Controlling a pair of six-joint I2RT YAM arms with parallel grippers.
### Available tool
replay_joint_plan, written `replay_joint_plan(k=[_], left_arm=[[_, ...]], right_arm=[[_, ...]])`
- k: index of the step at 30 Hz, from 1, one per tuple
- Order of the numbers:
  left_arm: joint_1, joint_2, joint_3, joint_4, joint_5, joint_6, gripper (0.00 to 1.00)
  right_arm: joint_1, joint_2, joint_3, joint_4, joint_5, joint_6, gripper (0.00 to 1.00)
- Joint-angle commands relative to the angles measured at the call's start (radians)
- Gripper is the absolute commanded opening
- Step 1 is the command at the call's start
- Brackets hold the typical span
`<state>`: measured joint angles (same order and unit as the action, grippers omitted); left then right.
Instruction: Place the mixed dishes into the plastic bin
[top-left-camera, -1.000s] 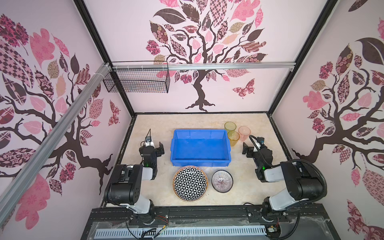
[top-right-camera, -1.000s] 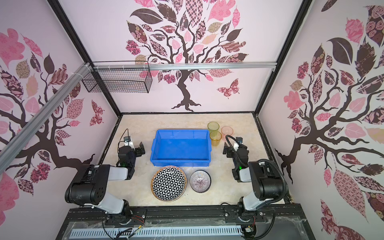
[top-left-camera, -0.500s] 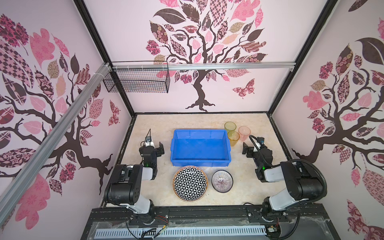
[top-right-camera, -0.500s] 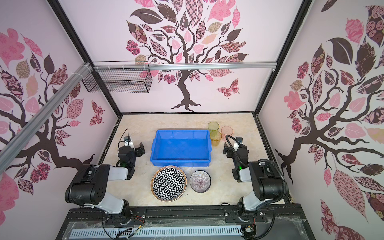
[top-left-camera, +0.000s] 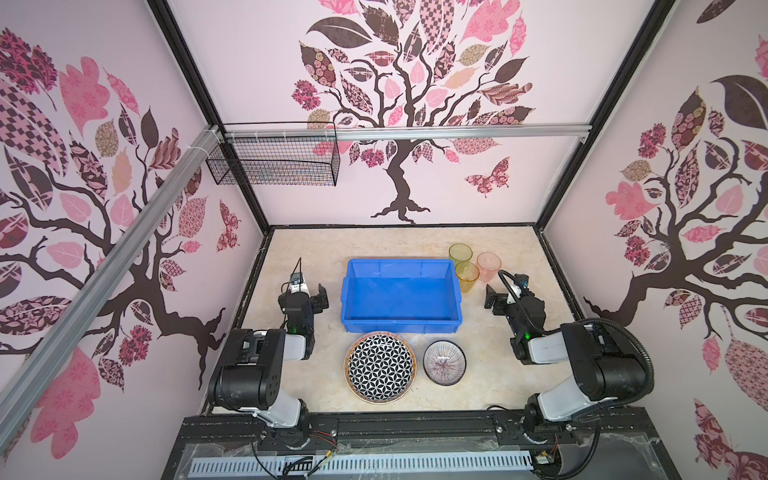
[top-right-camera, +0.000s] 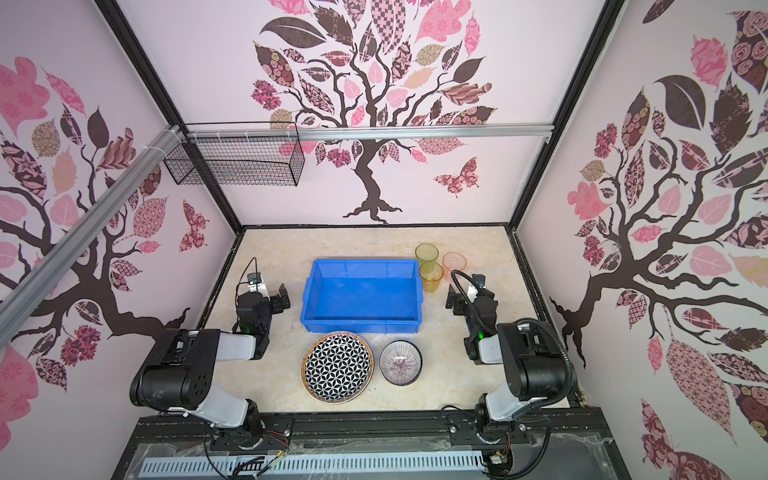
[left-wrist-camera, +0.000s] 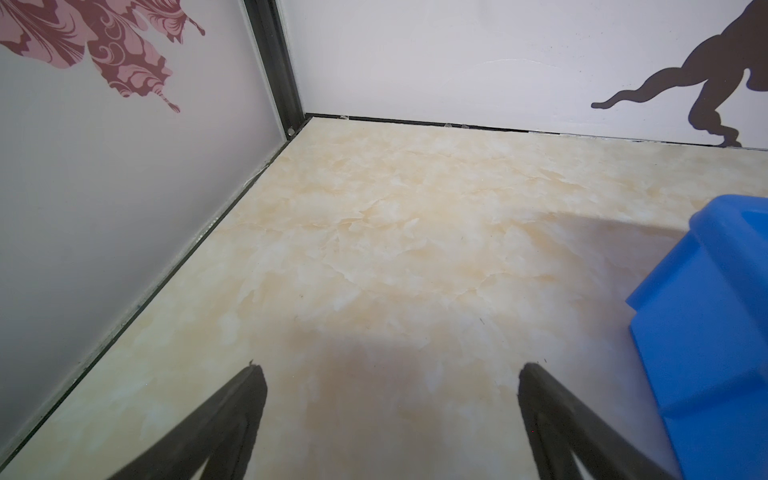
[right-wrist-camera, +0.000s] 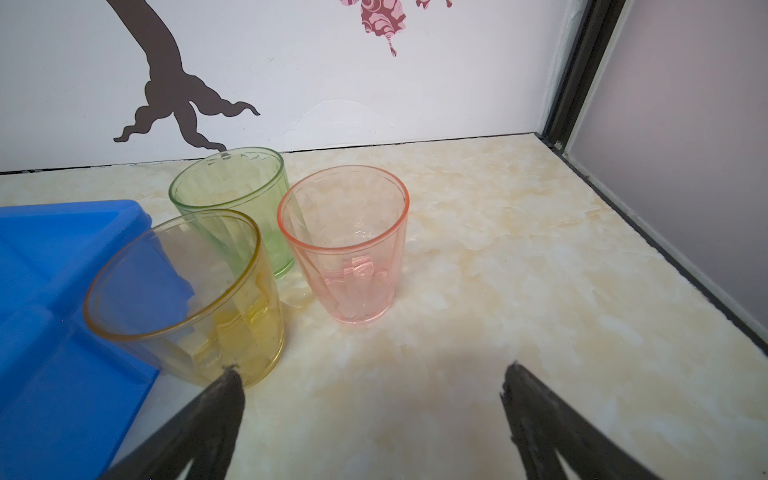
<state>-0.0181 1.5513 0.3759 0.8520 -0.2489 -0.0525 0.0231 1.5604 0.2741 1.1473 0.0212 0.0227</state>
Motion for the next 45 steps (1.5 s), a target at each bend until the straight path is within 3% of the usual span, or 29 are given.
replay_joint_plan(k=[1,10,14,17,20,26,30,37,45], left_arm=[[0.006,0.004,0.003,0.025,0.007,-0.002,0.98],[0.005,0.000,0.006,0.043,-0.003,0.002,0.98],[0.006,-0.111,0.163,-0.342,-0.043,-0.017,0.97],[0.002,-0.128,0.230,-0.464,-0.050,-0.011,0.98],[-0.003,-0.170,0.284,-0.630,-0.109,-0.085,0.98],[-0.023,-0.265,0.381,-0.960,-0.154,-0.246,0.98],[-0.103,-0.326,0.449,-1.149,-0.229,-0.325,0.98],[-0.141,-0.357,0.609,-1.499,-0.187,-0.415,0.95],[-0.152,-0.459,0.650,-1.664,-0.073,-0.430,0.93]], right_arm=[[-0.005,0.003,0.008,0.020,-0.009,0.010,1.00],[-0.005,-0.016,0.000,0.046,0.045,0.031,1.00],[-0.005,-0.072,0.072,-0.162,0.030,0.020,1.00],[-0.002,-0.096,0.074,-0.165,0.060,0.026,1.00],[0.003,-0.163,0.095,-0.252,0.103,0.031,1.00],[0.031,-0.282,0.267,-0.629,0.183,0.070,1.00],[0.107,-0.339,0.364,-0.815,0.195,0.080,1.00],[0.220,-0.449,0.500,-1.124,0.145,0.155,1.00],[0.231,-0.546,0.635,-1.448,-0.112,0.242,0.96]])
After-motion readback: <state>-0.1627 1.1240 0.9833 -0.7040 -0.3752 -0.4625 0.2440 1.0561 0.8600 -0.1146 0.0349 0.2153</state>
